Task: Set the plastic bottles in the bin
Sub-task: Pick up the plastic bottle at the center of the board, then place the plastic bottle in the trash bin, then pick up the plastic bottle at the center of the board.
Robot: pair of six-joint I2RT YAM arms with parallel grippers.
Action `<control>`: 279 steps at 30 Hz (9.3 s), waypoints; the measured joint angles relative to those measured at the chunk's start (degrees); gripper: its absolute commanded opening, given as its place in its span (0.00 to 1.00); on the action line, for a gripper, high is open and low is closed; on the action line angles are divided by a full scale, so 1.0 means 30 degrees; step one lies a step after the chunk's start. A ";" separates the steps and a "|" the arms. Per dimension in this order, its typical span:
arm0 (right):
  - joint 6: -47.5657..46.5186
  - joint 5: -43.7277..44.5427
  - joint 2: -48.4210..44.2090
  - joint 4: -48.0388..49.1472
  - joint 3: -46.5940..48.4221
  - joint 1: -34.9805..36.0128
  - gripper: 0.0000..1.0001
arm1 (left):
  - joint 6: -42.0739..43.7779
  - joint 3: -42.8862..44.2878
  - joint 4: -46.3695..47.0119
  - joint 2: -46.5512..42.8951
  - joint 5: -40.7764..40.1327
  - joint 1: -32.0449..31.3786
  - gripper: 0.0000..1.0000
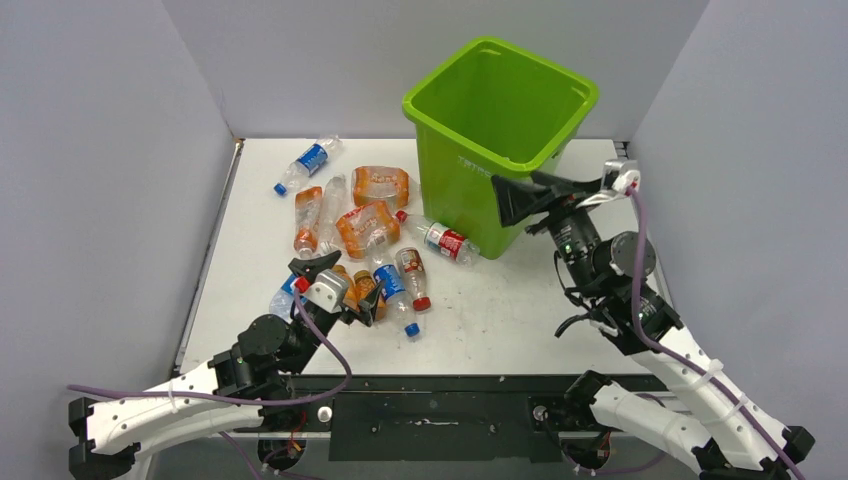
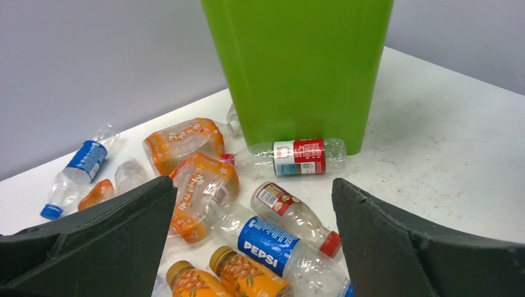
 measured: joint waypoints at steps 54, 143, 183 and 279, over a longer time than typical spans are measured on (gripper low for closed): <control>0.1836 -0.0036 1.4921 -0.0612 -0.5472 0.8954 0.05 | 0.1086 0.0444 -0.2098 -0.1253 -0.1537 -0.1093 0.96; 0.0546 -0.0138 -0.4911 -0.5872 -0.0867 0.8990 0.90 | -0.5020 0.0444 0.1035 0.0954 0.7621 -0.0233 0.00; -0.1297 0.0124 0.2062 -0.1501 -0.0619 0.8998 0.18 | -0.5938 0.1406 -0.0364 0.4204 0.9821 0.0168 0.00; 0.2477 -0.5632 0.0313 -0.3606 0.3526 -0.7125 0.90 | -0.1909 0.0109 0.1275 0.1137 0.3497 -0.0182 0.96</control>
